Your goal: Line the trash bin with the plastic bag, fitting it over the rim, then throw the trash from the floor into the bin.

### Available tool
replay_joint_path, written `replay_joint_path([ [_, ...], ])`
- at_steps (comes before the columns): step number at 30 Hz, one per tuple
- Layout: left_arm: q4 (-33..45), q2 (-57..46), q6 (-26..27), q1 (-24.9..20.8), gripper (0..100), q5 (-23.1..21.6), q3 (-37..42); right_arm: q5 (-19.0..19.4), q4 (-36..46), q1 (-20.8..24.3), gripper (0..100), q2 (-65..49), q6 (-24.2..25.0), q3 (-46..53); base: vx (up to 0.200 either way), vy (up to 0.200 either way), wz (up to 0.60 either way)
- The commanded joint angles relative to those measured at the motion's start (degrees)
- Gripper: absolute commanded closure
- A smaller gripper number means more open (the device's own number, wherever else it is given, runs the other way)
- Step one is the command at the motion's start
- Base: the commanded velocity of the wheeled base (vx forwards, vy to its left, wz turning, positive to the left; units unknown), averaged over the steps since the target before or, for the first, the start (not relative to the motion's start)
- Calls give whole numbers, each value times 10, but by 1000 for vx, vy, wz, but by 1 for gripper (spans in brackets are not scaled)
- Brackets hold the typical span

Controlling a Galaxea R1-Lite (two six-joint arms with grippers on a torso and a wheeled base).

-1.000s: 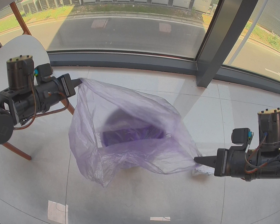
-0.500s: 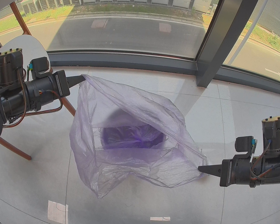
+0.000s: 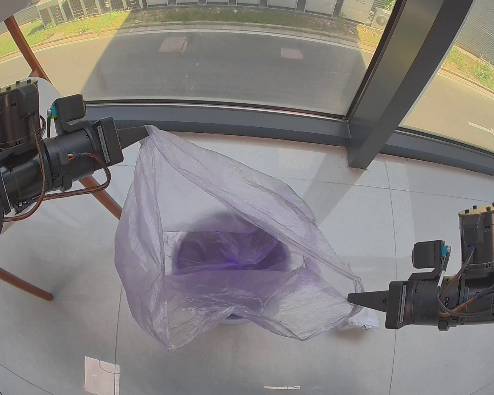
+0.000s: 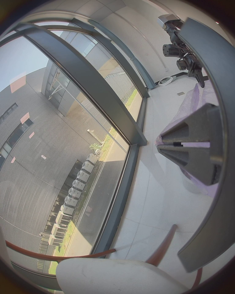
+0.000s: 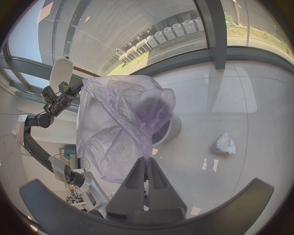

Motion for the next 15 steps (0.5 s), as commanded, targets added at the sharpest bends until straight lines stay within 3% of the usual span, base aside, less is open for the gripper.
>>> replay_joint_path([
  [1,1,-2,-1,-4,100,2,6,-1,4,0,100,3,0,0,200,0,0],
  [3,0,-3,-3,-18,100,8,26,-2,10,0,100,1,0,7,200,0,0],
  [10,-6,-30,0,-88,100,28,185,-2,10,4,100,0,1,57,0,0,0],
  [15,-3,-47,-2,-110,100,32,248,-3,8,20,100,-4,0,92,0,0,0],
])
